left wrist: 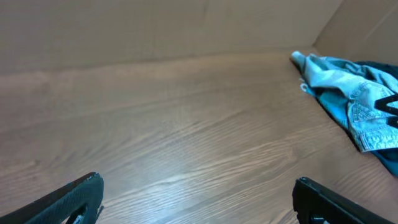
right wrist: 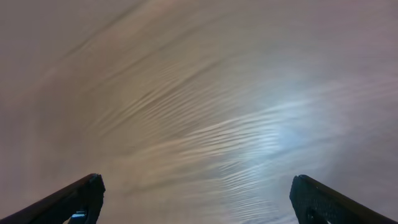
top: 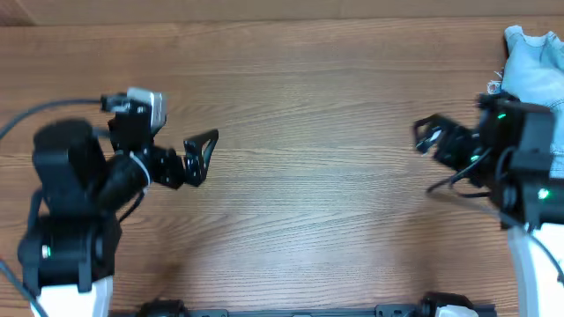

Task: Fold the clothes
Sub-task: 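Raise the left gripper to a hover and reach the right gripper into the denim shorts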

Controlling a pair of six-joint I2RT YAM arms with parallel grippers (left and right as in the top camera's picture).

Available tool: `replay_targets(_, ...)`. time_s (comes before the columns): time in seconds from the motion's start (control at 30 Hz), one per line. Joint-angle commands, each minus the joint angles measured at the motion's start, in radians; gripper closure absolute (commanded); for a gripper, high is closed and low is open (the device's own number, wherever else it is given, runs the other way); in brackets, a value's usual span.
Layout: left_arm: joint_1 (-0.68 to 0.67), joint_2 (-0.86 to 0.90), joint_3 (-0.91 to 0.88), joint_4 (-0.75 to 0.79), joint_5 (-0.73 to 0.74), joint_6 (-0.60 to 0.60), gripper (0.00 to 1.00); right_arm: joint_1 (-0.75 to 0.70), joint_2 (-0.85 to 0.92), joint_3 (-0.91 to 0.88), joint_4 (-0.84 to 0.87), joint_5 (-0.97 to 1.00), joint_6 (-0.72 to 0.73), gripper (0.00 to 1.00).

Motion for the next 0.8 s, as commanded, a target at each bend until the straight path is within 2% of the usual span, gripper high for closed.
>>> replay_targets(0.0,-0.006,0.081,0.068,-0.051,0.019,0.015,0.00,-0.252,0.066,0.036,-0.014,-0.037,0.108,0.00)
replay_targets(0.17,-0.007,0.153,0.068,-0.074,0.019,0.015,0.00,-0.583,0.216,0.036,-0.054,-0.139,0.071,0.00)
replay_targets(0.27,-0.007,0.194,0.068,-0.075,0.019,0.008,0.00,-0.670,0.314,0.036,-0.045,-0.140,0.084,0.00)
replay_targets(0.53,-0.007,0.267,0.068,-0.100,0.019,-0.019,0.00,-0.734,0.507,0.031,0.101,-0.068,0.182,0.00)
replay_targets(0.77,-0.006,0.274,0.068,-0.101,0.018,-0.018,0.00,-0.734,0.528,0.031,0.184,0.005,0.173,0.00)
